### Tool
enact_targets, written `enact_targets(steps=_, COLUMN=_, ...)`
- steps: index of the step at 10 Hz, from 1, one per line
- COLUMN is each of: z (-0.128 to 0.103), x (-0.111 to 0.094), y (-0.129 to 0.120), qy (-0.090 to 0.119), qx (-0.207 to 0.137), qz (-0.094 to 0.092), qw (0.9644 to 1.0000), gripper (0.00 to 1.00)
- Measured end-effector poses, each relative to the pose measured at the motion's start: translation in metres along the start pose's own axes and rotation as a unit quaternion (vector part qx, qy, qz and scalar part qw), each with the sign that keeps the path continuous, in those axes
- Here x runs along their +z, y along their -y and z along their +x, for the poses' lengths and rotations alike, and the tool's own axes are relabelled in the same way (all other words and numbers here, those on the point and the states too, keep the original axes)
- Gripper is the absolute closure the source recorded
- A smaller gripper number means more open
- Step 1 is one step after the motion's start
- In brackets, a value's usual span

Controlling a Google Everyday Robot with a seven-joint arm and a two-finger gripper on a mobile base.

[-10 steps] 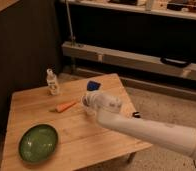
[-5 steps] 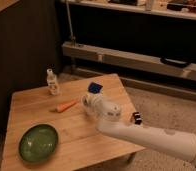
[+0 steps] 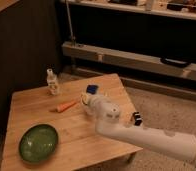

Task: Place the white sponge in the ceramic cup

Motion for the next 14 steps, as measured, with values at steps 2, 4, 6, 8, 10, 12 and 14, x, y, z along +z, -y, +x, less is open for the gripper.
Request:
enact_targets(steps=2, z=0.005, x=-0.005, y=-0.005, qy=0.001, qx=0.015, qz=-0.006, qw=0.9999, gripper=0.2)
enact_targets(steps=4, z=0.007, x=-0.009, y=-0.013, qy=0.01, qx=0.025, qz=-0.01, qw=0.9996, gripper=0.2)
enact_targets(steps=6, z=0.007, x=-0.008, y=-0.011, qy=0.01, qx=0.024, qz=-0.008, qw=0.9996, gripper=0.2)
enact_targets(steps=8, z=0.008, x=-0.008, y=-0.011, qy=0.01, qx=0.024, qz=-0.008, qw=0.9996, gripper=0.2)
enact_targets(steps=10, z=0.007, x=-0.008, y=-0.011, qy=0.01, qx=0.024, qz=-0.008, qw=0.9996, gripper=0.2)
enact_targets(steps=12, z=0.007, x=-0.008, y=-0.011, qy=0.01, qx=0.024, qz=-0.008, qw=0.9996, gripper=0.2)
enact_targets(steps=14, z=0.008, x=-0.008, y=-0.011, qy=0.01, qx=0.024, qz=-0.009, qw=0.9996, gripper=0.2)
